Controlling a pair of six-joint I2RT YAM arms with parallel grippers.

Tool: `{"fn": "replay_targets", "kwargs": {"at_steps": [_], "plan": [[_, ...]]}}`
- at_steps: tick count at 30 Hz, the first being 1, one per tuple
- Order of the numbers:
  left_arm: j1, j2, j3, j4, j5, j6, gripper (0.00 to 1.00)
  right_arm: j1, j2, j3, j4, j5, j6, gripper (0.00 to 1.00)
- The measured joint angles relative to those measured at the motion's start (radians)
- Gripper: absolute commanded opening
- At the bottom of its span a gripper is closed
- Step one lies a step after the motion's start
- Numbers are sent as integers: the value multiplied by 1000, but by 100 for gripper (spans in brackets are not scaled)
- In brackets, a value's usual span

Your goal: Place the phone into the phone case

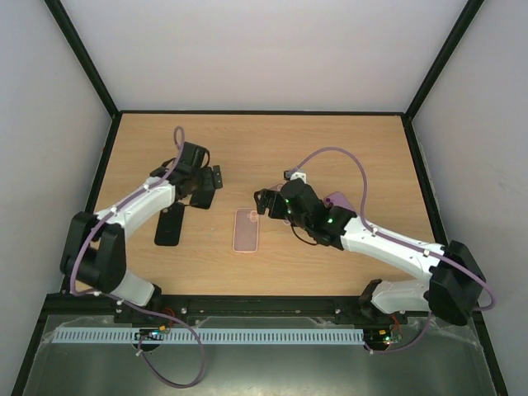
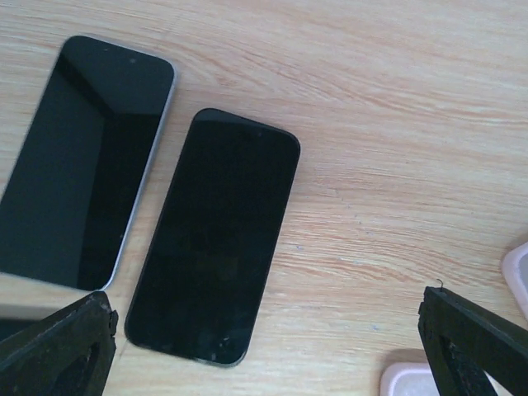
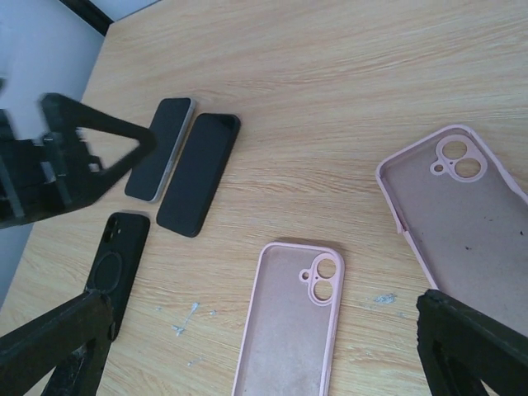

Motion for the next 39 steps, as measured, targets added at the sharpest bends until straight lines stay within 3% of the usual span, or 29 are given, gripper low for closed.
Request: {"fn": "replay_targets", "kwargs": {"at_steps": [16,27,39], "plan": [[-2,302,67,55,-27,108,100,0,-108,-41,18,3,-58,98],[-2,378,92,56,-71,130,100,0,-177,-83,24,22,-64,98],[-10,406,112,53,-79,126,90,0,-194,-101,22,41,-63,97]]}}
